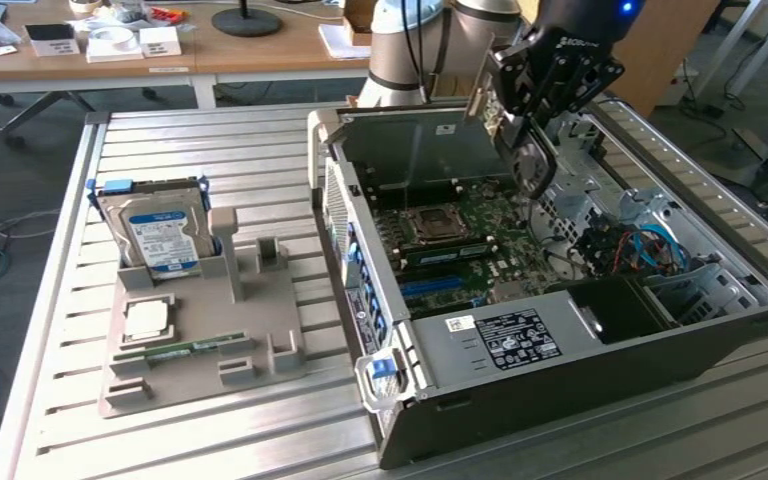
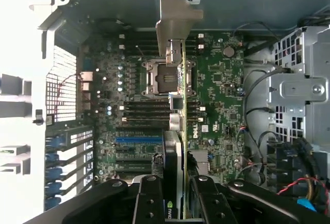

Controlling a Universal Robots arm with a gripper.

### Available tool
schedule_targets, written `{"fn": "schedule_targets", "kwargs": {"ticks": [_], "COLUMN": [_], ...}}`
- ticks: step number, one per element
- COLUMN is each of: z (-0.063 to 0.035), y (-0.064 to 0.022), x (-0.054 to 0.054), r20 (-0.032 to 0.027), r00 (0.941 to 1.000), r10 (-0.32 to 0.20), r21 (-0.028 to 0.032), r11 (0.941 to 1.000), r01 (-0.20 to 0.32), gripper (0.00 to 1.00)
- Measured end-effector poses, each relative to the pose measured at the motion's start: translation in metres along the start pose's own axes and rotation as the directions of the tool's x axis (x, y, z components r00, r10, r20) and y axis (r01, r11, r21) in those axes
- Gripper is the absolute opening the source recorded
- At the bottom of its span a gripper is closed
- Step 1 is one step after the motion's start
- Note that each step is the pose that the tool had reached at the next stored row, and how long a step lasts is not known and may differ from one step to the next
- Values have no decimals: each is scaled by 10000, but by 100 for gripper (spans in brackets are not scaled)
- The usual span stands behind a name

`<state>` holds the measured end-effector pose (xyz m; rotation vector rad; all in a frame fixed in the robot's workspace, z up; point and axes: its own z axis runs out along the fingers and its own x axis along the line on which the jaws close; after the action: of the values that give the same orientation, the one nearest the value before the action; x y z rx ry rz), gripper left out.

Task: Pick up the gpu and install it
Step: 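Pick up the gpu and move the gpu toward the slot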

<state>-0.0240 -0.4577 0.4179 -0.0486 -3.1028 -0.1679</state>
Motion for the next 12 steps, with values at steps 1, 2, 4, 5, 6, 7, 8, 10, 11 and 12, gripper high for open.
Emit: {"fn": "schedule_targets", "kwargs": {"ticks": [1, 2, 4, 5, 6, 7, 8, 10, 11, 12], "z": [0, -1, 0, 0, 1, 3, 4, 7, 8, 9], "y": [1, 2, 3, 4, 4, 3, 3, 3, 3, 3], "x": [-28, -54, -97, -110, -114, -115, -116, -117, -117, -117], "r20": [0, -1, -4, -5, 5, 29, 66, 154, 189, 192], "r00": [10000, 10000, 10000, 10000, 9999, 9999, 9998, 9995, 9994, 9994], "r10": [-3, -10, -40, -72, -113, -156, -198, -283, -303, -304], "r21": [-3, -4, -4, -4, -1, 1, 2, 4, 3, 3], "r11": [10000, 10000, 10000, 10000, 9999, 9999, 9998, 9996, 9995, 9995], "r01": [3, 10, 40, 72, 113, 156, 198, 283, 303, 304], "gripper": [27, 27, 27, 27, 27, 27, 27, 27, 27, 27]}}
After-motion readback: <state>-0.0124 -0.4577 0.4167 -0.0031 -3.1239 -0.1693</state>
